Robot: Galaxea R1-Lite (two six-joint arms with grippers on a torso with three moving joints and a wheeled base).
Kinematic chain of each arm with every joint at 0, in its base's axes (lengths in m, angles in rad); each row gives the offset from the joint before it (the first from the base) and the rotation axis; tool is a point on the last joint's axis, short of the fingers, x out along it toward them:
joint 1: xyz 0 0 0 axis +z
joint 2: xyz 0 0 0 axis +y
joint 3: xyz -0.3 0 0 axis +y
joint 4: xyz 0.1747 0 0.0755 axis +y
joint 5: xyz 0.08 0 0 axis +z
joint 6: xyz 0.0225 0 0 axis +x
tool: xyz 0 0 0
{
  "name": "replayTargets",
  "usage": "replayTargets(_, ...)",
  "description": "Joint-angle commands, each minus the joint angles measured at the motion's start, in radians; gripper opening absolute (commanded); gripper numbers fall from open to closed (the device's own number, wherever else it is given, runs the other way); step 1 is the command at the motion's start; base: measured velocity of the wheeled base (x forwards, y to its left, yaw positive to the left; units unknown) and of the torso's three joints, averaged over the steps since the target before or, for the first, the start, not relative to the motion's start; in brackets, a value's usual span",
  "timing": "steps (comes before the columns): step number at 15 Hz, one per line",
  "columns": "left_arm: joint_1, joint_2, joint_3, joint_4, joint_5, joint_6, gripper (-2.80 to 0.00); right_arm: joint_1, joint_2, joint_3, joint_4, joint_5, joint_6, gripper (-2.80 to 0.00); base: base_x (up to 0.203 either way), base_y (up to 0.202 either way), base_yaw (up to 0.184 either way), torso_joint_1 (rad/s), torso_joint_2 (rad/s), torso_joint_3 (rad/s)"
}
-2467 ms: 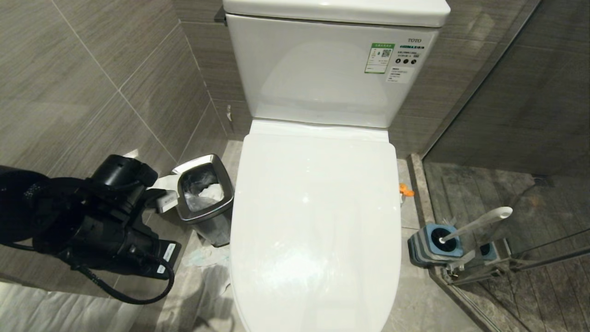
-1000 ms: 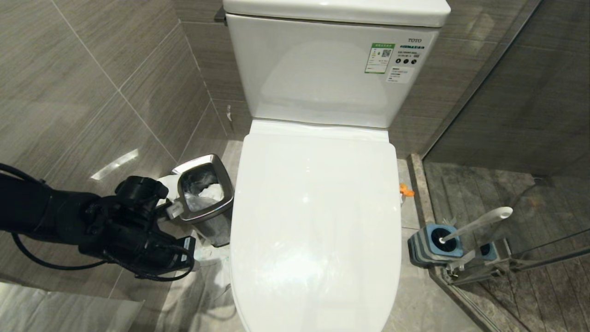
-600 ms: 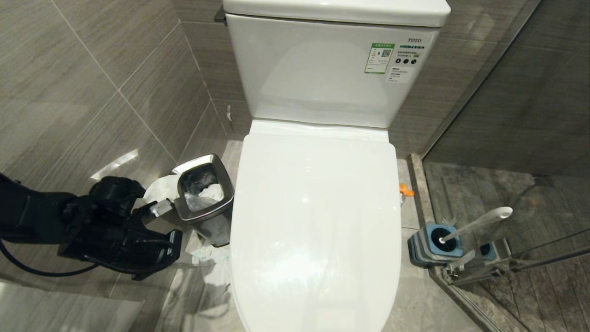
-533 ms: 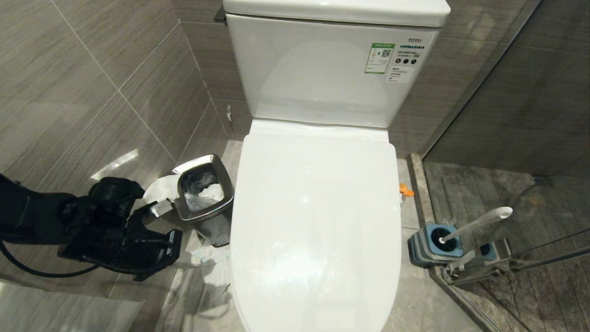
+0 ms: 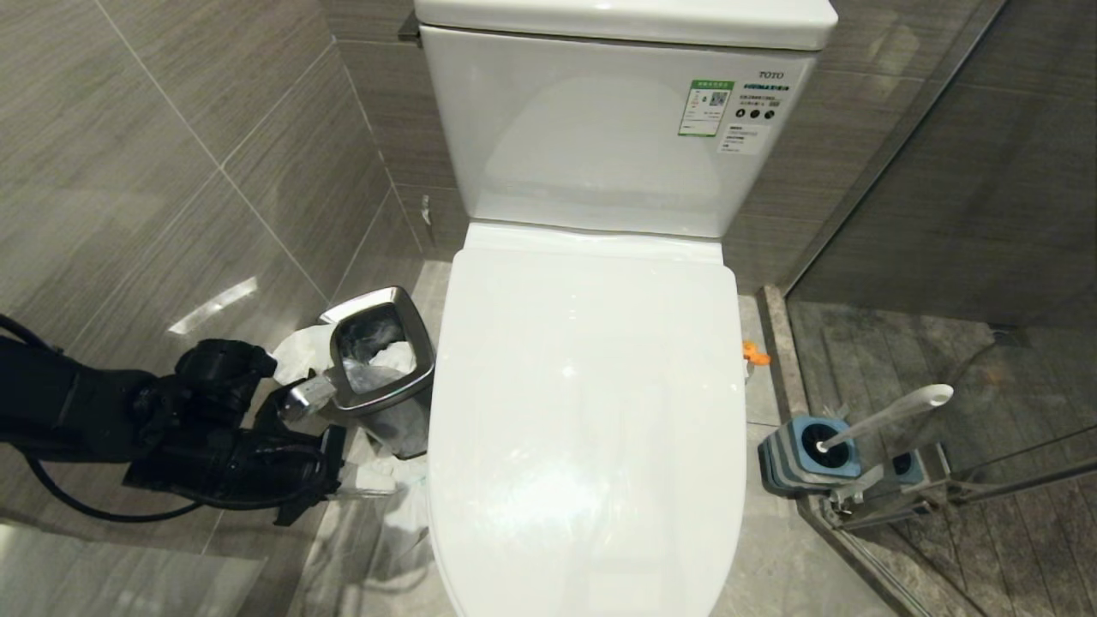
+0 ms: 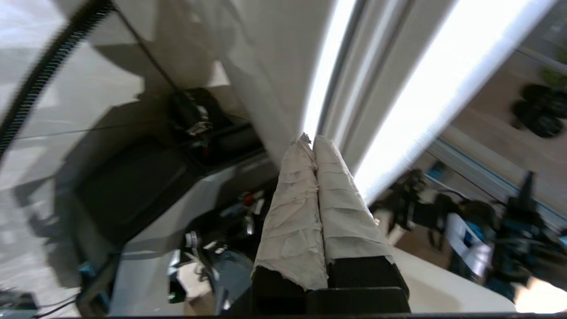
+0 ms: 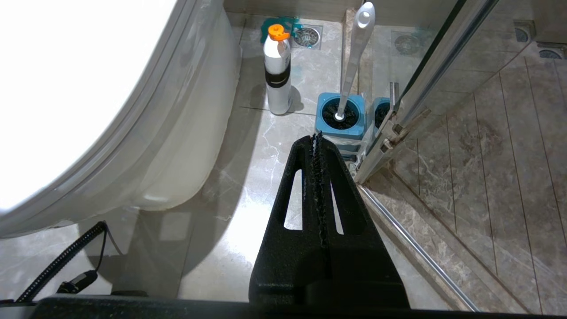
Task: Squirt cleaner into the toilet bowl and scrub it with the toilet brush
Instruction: Use the left hand to lift the toilet lid slightly
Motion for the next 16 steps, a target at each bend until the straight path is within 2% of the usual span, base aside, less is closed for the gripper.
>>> replayTargets(1,0.008,0.007,0.001,0.002,-0.037,-0.002,-2.80,0.000,0.000,0.000,0.000,0.000,0.000,-2.80,0.000,0.000,0.000,0.000,0.00,0.000)
replayTargets(7,0.084,0.011,0.045,0.005,-0.163,-0.019,-2.80,0.000,0.000,0.000,0.000,0.000,0.000,-2.80,0.000,0.000,0.000,0.000,0.00,0.000)
replayTargets(9,0.107,0.018,0.035,0.000,-0.227,-0.087,-2.80,0.000,0.000,0.000,0.000,0.000,0.000,-2.80,0.000,0.000,0.000,0.000,0.00,0.000)
replayTargets(11,0.123,0.020,0.014,-0.004,-0.264,-0.162,-2.80,0.000,0.000,0.000,0.000,0.000,0.000,-2.80,0.000,0.000,0.000,0.000,0.00,0.000)
replayTargets(14,0.128,0.016,0.020,-0.037,-0.320,-0.224,-2.80,0.000,0.000,0.000,0.000,0.000,0.000,-2.80,0.000,0.000,0.000,0.000,0.00,0.000)
replayTargets(16,0.130,0.021,0.020,-0.044,-0.327,-0.227,-2.80,0.000,0.000,0.000,0.000,0.000,0.000,-2.80,0.000,0.000,0.000,0.000,0.00,0.000)
